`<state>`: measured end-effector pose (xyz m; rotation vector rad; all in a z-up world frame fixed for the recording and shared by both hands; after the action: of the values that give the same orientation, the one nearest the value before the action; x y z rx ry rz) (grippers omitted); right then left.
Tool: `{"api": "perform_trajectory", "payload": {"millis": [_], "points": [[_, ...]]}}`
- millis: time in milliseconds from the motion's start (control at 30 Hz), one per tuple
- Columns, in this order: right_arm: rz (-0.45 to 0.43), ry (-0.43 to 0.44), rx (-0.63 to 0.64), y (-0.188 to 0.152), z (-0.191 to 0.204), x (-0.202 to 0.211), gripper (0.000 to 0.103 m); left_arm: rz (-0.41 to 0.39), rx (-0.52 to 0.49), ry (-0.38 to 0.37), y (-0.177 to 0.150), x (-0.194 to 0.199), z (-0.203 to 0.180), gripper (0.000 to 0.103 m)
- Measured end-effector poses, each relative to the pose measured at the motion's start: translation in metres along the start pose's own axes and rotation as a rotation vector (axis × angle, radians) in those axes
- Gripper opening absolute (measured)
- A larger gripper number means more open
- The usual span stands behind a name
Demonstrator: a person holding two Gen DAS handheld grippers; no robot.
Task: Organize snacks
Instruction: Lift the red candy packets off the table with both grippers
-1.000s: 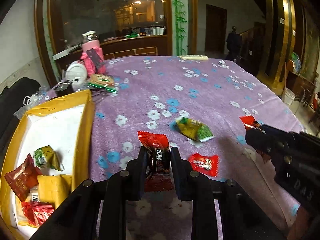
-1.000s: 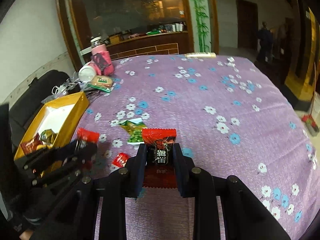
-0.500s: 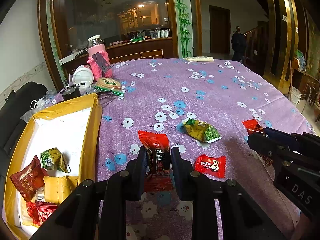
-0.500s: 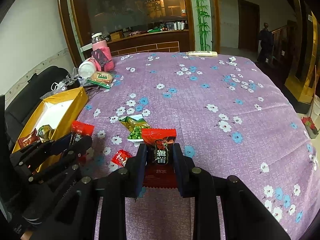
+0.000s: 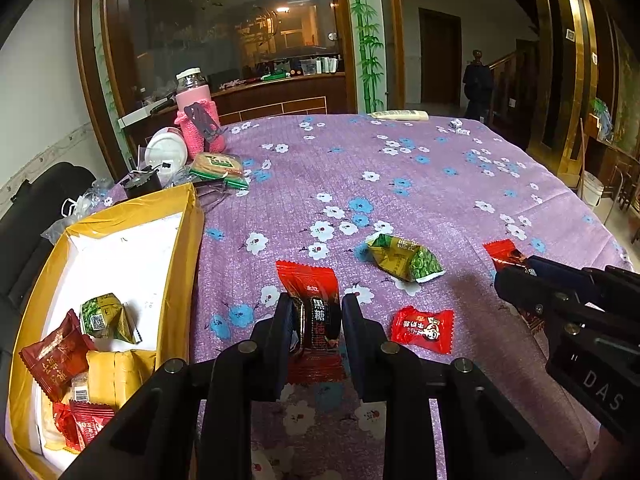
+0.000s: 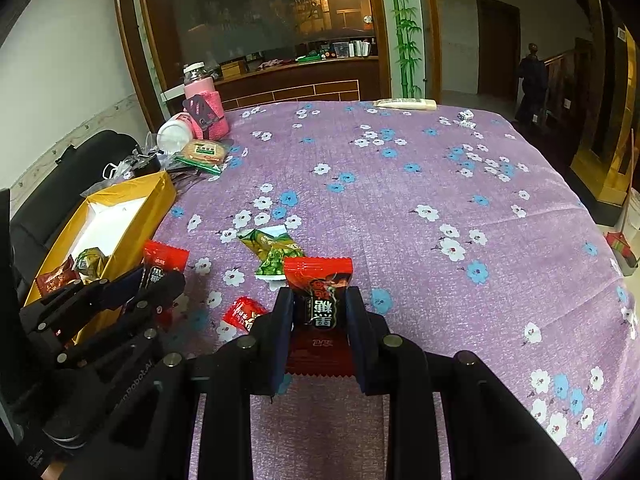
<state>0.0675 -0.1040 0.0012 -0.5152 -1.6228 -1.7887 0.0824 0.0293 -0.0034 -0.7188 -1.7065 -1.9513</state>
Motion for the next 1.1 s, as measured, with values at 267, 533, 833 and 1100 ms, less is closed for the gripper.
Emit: {"api": "perform_trajectory", "payload": {"millis": [267,533,833,1100], "points": [[-0.012,0.002,0.010,0.001,0.003,0.003,0.025,-0.014,0.017,-0.015,0.002,0.006,0.002,0.025],[0.003,-0.003,0.008,0.000,0.002,-0.002,0.025,-0.022,0.025,-0.019,0.004,0.008,0.003,0.025],[-0.055,0.027,0.018,0.005,0.009,0.008,0.025,-0.077,0.030,0.004,0.008,0.018,0.005,0.025],[-0.062,-0.004,0.041,0.004,0.011,0.002,0.025,-0.099,0.043,0.029,0.011,0.020,0.010,0.025]]}}
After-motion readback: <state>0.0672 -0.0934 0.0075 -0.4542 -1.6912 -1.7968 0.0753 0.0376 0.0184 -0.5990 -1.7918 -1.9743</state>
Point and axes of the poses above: each gripper's, at about its wrist camera, not at the fingertips, and x roughly against the way its jaws point, z to its left, y to its top, the point moved 6 cm from there along -x, roughly the way its jaws point, and after that the axes turned 2 degrees about y, right-handed, at the moved point
